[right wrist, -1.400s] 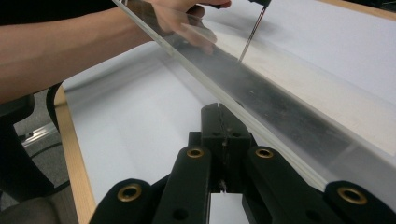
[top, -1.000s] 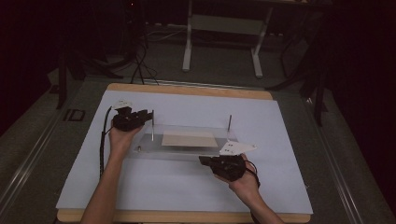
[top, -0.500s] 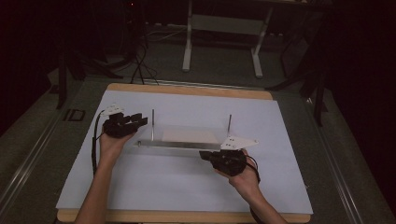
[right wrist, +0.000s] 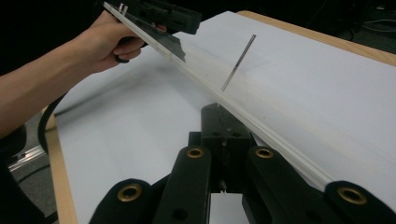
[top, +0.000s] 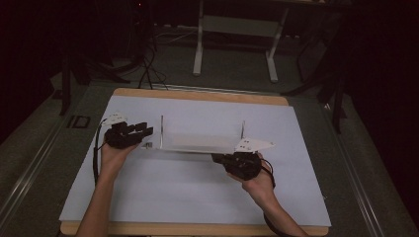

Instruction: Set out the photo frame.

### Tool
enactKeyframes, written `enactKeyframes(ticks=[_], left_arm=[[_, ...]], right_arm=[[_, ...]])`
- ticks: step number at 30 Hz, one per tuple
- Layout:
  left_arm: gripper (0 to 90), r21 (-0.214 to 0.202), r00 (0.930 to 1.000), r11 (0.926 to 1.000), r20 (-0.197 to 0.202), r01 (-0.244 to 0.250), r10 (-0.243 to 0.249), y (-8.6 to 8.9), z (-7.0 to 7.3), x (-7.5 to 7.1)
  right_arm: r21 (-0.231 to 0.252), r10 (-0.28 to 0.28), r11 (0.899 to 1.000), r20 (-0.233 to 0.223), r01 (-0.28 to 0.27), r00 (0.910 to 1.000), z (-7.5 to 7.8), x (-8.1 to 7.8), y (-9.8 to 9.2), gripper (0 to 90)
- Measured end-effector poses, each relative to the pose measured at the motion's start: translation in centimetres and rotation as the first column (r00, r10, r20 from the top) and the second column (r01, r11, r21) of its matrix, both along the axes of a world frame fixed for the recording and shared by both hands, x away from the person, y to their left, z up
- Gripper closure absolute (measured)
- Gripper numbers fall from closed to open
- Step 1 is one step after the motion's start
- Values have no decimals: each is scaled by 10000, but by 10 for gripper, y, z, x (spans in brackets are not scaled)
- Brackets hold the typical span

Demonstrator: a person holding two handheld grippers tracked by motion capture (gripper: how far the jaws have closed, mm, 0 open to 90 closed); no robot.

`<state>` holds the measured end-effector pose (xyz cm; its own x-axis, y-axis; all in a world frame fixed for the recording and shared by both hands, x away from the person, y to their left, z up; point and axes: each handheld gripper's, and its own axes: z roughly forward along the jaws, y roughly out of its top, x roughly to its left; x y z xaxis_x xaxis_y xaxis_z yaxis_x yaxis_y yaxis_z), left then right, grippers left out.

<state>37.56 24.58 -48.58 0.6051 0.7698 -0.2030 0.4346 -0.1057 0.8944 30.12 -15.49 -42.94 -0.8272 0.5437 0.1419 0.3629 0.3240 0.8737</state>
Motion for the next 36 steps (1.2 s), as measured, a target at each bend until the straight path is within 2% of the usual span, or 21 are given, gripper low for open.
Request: enactKeyframes(ticks=[10, 16, 23, 36], left_arm=[[573, -59, 9994, 10000, 346, 2, 0, 5, 6, -7], [567, -81, 9995, 10000, 331, 18, -15, 8, 4, -8], [557, -10, 9992, 10000, 385, 58, -58, 8, 7, -10], [551, -125, 9988, 9997, 453, 211, -205, 13, 6, -13]], right_arm=[[44, -152, 9999, 45, 152, 9999, 3, 6, 1, 900], [17, -319, 9995, 220, 318, 9992, 8, 11, 2, 900], [66, -436, 9990, 274, 434, 9987, 15, 19, 4, 900], [126, -575, 9983, 389, 570, 9976, 25, 32, 8, 900]])
